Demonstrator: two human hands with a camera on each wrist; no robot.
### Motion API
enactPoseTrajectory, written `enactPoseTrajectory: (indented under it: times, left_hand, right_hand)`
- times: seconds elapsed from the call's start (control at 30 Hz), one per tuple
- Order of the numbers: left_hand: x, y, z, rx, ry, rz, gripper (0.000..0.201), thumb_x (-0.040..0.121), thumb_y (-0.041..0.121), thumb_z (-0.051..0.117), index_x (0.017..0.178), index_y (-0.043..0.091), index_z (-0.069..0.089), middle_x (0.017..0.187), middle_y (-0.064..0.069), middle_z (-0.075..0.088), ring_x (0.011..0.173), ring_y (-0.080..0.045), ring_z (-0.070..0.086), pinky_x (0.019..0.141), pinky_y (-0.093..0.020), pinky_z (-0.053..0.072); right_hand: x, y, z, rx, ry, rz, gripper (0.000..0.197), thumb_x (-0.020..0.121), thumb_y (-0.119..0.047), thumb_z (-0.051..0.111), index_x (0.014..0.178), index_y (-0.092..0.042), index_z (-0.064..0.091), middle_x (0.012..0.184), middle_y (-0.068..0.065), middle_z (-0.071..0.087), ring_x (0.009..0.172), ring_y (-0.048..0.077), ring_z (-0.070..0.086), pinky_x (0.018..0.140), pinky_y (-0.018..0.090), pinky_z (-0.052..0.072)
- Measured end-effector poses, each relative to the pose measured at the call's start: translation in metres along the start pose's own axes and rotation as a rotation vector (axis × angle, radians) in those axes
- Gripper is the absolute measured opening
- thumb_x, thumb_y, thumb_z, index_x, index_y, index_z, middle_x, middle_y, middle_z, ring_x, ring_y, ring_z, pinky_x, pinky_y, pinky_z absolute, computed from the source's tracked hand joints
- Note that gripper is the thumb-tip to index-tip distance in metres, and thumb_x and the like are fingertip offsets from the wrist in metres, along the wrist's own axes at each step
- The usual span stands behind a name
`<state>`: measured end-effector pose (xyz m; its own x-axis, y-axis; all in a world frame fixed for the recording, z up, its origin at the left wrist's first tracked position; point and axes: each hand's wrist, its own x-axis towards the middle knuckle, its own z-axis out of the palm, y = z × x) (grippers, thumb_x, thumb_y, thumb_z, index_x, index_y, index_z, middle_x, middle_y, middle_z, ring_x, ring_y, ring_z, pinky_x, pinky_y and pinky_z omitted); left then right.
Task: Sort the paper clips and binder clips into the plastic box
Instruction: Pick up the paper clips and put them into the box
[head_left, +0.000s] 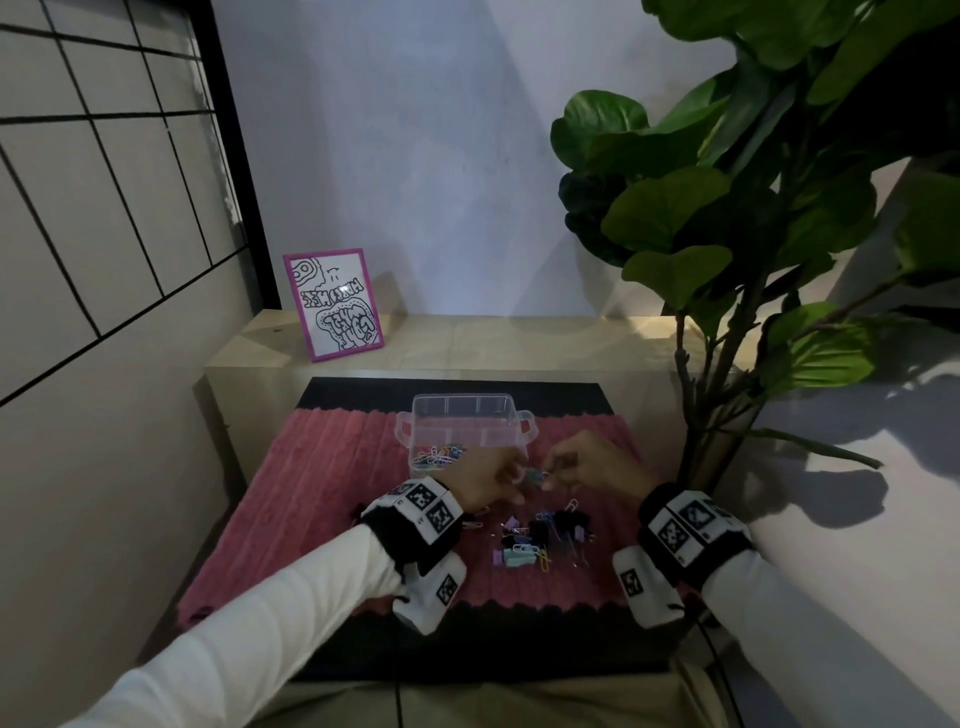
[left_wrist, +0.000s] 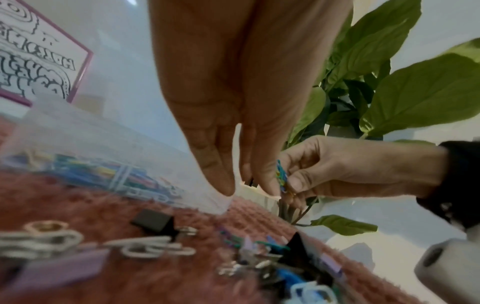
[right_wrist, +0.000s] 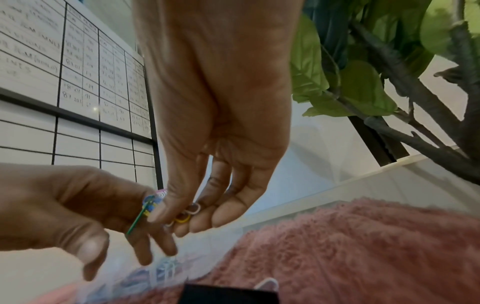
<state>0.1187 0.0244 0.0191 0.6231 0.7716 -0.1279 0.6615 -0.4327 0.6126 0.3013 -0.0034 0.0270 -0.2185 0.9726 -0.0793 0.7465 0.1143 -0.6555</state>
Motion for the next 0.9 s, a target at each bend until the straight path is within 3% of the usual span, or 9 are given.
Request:
enactPoseTrajectory:
  times: [0.13,0.2,0.27,0.33,0.47,0.6,0.67,0.77,0.9]
  left_hand:
    - [-0.004,0.008,-0.003,-0.387,-0.036,0.019,0.042,0.083,0.003,0.061,0.123,0.002,0.049,0.114,-0.023,0.062,0.080,-0.018,0.067,0.070,-0.018,0.054]
    - [-0.006,0.005,-0.005,-0.521,0.027,0.011,0.031,0.084,-0.005,0.055,0.116,-0.007,0.053,0.109,-0.032,0.062,0.062,-0.008,0.067,0.066,-0.019,0.056]
    - [-0.009,-0.002,-0.009,-0.588,0.084,-0.010,0.027,0.083,-0.007,0.055,0.110,-0.011,0.057,0.105,-0.033,0.063,0.058,-0.006,0.067,0.066,-0.021,0.057]
    - [-0.014,-0.006,-0.014,-0.647,0.088,-0.031,0.027,0.082,-0.008,0.057,0.108,-0.012,0.058,0.097,-0.027,0.067,0.059,-0.009,0.068,0.066,-0.021,0.058]
    - [-0.027,-0.020,-0.029,-0.827,0.115,-0.075,0.016,0.081,-0.008,0.058,0.095,-0.006,0.064,0.071,-0.006,0.072,0.065,-0.014,0.071,0.064,-0.022,0.059]
    - [-0.043,-0.037,-0.044,-1.026,0.052,-0.046,0.020,0.088,-0.003,0.048,0.095,0.004,0.065,0.089,-0.006,0.074,0.084,-0.015,0.071,0.073,-0.019,0.057]
    - [-0.046,-0.045,-0.048,-1.247,0.024,-0.076,0.023,0.091,-0.001,0.042,0.097,0.002,0.064,0.091,-0.006,0.074,0.086,-0.014,0.070,0.072,-0.017,0.057]
    - [-0.042,-0.054,-0.052,-1.491,0.054,-0.169,0.026,0.095,0.009,0.039,0.098,-0.004,0.061,0.099,-0.017,0.069,0.088,-0.020,0.071,0.075,-0.022,0.058]
    - [-0.030,-0.062,-0.061,-1.463,0.032,-0.245,0.046,0.097,0.032,0.034,0.105,-0.006,0.060,0.104,-0.023,0.066,0.092,-0.024,0.069,0.077,-0.024,0.058]
  right_hand:
    - [0.000,-0.010,0.003,0.085,0.026,0.001,0.015,0.077,-0.002,0.069,0.092,0.001,0.069,0.064,-0.006,0.060,0.052,-0.001,0.055,0.052,0.008,0.044]
    - [0.001,-0.016,0.005,0.133,0.031,-0.008,0.016,0.076,-0.003,0.069,0.091,0.003,0.068,0.065,-0.004,0.061,0.051,-0.004,0.057,0.053,0.008,0.045]
    - [0.002,-0.023,0.007,0.190,0.012,-0.025,0.017,0.076,-0.003,0.070,0.091,0.005,0.068,0.067,0.002,0.062,0.050,-0.008,0.058,0.053,0.007,0.047]
    - [0.001,-0.027,0.009,0.236,0.001,-0.046,0.018,0.078,-0.001,0.068,0.093,0.007,0.067,0.069,0.005,0.064,0.052,-0.007,0.059,0.054,0.008,0.048]
    - [0.002,-0.030,0.011,0.386,0.061,-0.036,0.011,0.077,0.003,0.068,0.088,0.005,0.067,0.059,-0.005,0.066,0.051,-0.002,0.061,0.053,0.011,0.049]
    - [0.001,-0.030,0.009,0.760,0.103,0.031,0.007,0.081,0.000,0.063,0.088,0.000,0.064,0.080,0.011,0.067,0.064,0.009,0.066,0.061,0.018,0.055]
    - [0.003,-0.031,0.009,1.005,0.031,0.100,0.009,0.087,-0.002,0.055,0.093,-0.002,0.062,0.089,0.011,0.068,0.078,0.016,0.069,0.068,0.021,0.057]
    - [0.010,-0.034,0.013,1.250,-0.076,0.222,0.016,0.093,-0.004,0.044,0.095,-0.001,0.060,0.091,0.011,0.069,0.084,0.020,0.069,0.071,0.023,0.058]
    - [0.031,-0.041,0.018,1.346,-0.115,0.312,0.019,0.095,-0.005,0.041,0.098,0.005,0.057,0.090,0.017,0.068,0.086,0.027,0.067,0.075,0.030,0.058]
